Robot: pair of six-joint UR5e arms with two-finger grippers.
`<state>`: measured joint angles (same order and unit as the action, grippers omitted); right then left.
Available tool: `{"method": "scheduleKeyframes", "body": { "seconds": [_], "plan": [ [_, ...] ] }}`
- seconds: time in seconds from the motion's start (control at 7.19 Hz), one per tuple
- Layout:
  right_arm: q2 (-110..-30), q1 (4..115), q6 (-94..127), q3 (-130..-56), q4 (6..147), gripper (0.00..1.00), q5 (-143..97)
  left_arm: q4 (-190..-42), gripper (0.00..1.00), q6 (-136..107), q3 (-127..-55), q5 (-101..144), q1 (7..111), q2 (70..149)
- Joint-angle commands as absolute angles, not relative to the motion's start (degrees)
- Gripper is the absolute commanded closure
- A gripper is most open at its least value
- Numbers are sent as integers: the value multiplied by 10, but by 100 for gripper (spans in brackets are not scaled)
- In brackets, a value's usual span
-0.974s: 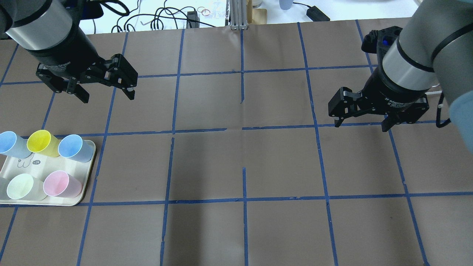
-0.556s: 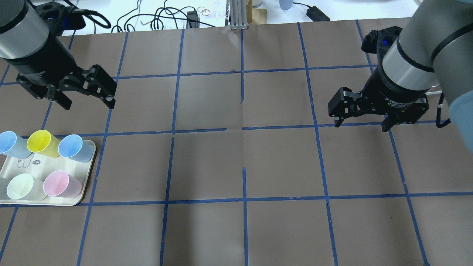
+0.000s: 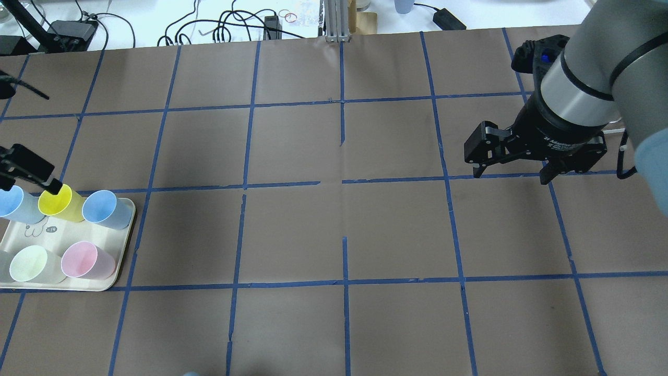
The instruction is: Transfer IKEA cup to right arm and place on rack
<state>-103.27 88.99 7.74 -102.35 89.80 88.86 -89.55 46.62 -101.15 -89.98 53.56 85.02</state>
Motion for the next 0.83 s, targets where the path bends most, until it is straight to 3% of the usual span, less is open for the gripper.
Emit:
{"method": "scheduleKeyframes", "body": {
  "seconds": [0.0,0.28,0.7],
  "plan": [
    [-1032,888,81,-1020,900,0,887,-753,0,629,-1092,-904,441,873],
    [-1027,888,73,-1020,906,0,841,-665,0,684,-1141,-903,402,906],
    [-1002,874,16,-1020,912,0,604,-600,0,723,-1143,-898,389,961]
  ]
}}
